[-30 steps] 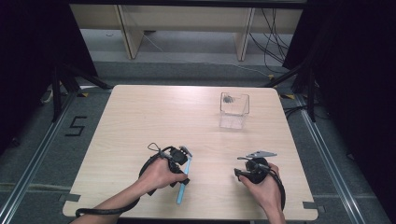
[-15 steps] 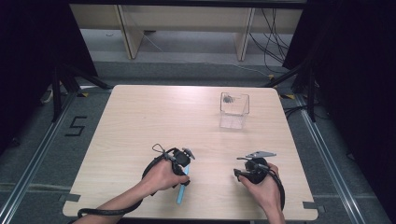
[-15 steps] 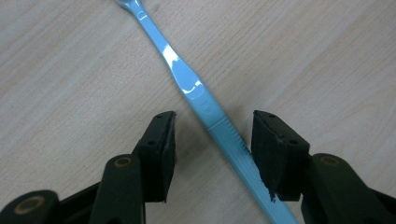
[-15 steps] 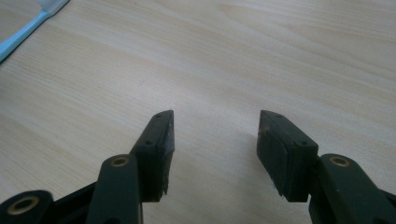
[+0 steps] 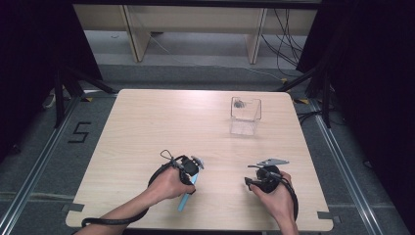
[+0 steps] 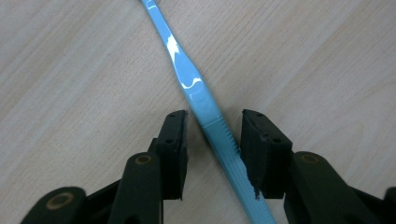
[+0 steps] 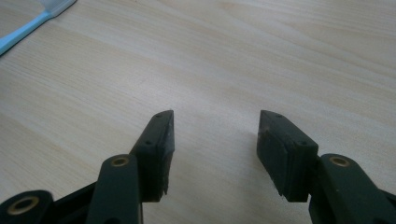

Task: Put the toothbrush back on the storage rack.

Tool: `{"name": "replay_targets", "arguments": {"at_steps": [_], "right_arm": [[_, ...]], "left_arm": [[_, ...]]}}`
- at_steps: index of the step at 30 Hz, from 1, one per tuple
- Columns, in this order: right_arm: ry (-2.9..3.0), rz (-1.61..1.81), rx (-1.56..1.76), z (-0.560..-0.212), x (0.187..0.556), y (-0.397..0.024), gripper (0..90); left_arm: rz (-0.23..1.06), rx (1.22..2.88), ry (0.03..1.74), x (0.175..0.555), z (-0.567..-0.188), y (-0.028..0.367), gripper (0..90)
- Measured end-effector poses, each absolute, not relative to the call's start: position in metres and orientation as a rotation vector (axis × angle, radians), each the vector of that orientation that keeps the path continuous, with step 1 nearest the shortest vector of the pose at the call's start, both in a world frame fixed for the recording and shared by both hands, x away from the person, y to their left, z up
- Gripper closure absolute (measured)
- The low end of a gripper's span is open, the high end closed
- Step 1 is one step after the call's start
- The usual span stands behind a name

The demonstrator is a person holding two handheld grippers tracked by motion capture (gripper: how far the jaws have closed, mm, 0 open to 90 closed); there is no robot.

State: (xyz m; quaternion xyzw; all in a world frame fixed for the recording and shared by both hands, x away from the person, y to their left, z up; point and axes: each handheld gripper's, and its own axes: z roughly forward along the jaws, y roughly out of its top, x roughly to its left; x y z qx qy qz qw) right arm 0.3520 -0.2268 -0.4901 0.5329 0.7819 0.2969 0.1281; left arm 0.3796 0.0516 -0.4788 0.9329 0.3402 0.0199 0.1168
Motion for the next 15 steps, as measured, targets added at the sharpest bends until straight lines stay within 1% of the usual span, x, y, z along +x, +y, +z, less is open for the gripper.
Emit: {"name": "replay_targets", "arguments": {"at_steps": [1, 2, 5, 7, 10, 15], "right_arm": [[2.271, 0.857, 1.571, -0.4896, 0.3514, -0.2259, 47.4], [2.271, 0.857, 1.571, -0.4896, 0.3514, -0.2259, 47.4], [2.27, 0.857, 1.562, -0.49, 0.3519, -0.2262, 47.4], [2.269, 0.858, 1.564, -0.49, 0.352, -0.2261, 47.4], [2.278, 0.863, 1.544, -0.4908, 0.3527, -0.2266, 47.4], [2.278, 0.866, 1.563, -0.4914, 0.3525, -0.2255, 47.4]], "left_arm": [[0.063, 2.728, 0.99, 0.3791, -0.4793, 0.0519, 62.7], [0.068, 2.735, 0.978, 0.3789, -0.4794, 0.0524, 62.7], [0.081, 2.782, 0.922, 0.379, -0.4783, 0.0543, 67.1], [0.078, 2.791, 0.909, 0.3792, -0.4783, 0.0552, 68.1], [0.073, 2.8, 0.899, 0.3795, -0.4784, 0.0565, 73.3], [0.065, 2.847, 0.829, 0.3805, -0.4775, 0.0594, 76.9]]}}
